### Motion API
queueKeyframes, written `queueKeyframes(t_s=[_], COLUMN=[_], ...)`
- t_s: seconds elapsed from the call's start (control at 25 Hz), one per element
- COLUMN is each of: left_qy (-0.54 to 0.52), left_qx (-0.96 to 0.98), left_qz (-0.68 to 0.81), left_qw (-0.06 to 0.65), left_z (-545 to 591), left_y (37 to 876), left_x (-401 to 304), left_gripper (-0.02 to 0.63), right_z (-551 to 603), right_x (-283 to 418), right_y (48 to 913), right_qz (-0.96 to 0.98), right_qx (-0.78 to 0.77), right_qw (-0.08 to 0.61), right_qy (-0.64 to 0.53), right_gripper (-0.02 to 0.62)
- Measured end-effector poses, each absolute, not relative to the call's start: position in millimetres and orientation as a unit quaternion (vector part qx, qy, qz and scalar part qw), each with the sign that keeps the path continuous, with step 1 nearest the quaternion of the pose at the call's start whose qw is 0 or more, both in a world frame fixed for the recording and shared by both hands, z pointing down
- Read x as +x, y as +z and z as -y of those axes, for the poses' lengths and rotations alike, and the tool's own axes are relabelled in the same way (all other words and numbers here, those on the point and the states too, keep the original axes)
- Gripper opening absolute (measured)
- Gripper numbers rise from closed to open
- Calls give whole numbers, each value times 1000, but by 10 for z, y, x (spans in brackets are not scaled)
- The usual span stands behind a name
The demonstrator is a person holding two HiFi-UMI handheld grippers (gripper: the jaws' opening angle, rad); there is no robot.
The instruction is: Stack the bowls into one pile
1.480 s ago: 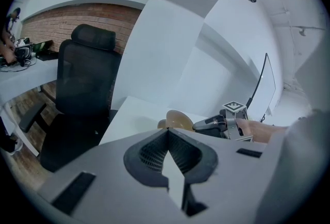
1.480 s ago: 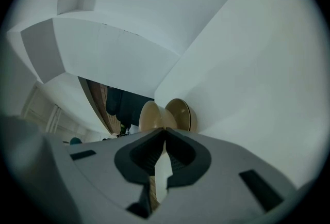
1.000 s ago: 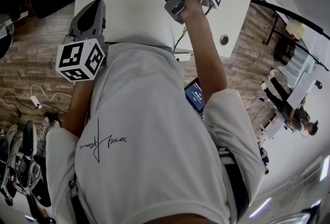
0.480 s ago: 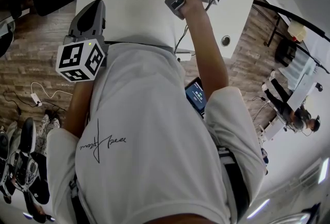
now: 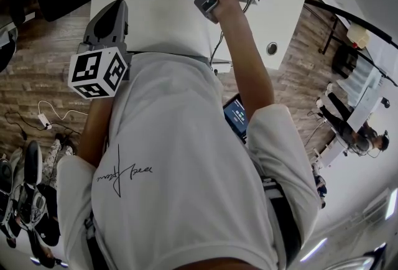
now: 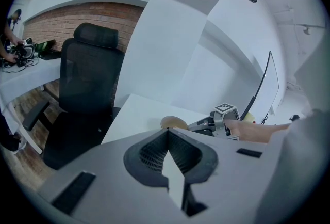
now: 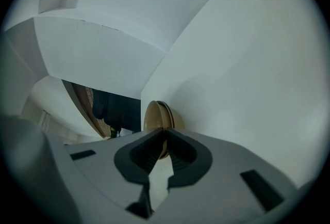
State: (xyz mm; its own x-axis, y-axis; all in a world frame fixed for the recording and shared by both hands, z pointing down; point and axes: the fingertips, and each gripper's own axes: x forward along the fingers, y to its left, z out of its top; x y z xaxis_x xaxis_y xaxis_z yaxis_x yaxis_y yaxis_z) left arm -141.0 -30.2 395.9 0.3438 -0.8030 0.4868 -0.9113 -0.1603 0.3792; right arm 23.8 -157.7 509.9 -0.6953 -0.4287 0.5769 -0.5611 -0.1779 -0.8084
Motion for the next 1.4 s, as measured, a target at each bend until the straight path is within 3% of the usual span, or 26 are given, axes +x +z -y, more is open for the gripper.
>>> queueKeyframes(t_s=[1.4], left_qy=[86], left_qx=[779], left_qz=[540], left_qw=[307], left_z=[412], left_y=[3915], left_x=[-1213], left_gripper=[3], right_z=[1351], right_x=[562], right_y=[4949], right_qz=[653], right_qx=[399], right_qw=[65], right_qy=[641], right_gripper=[57])
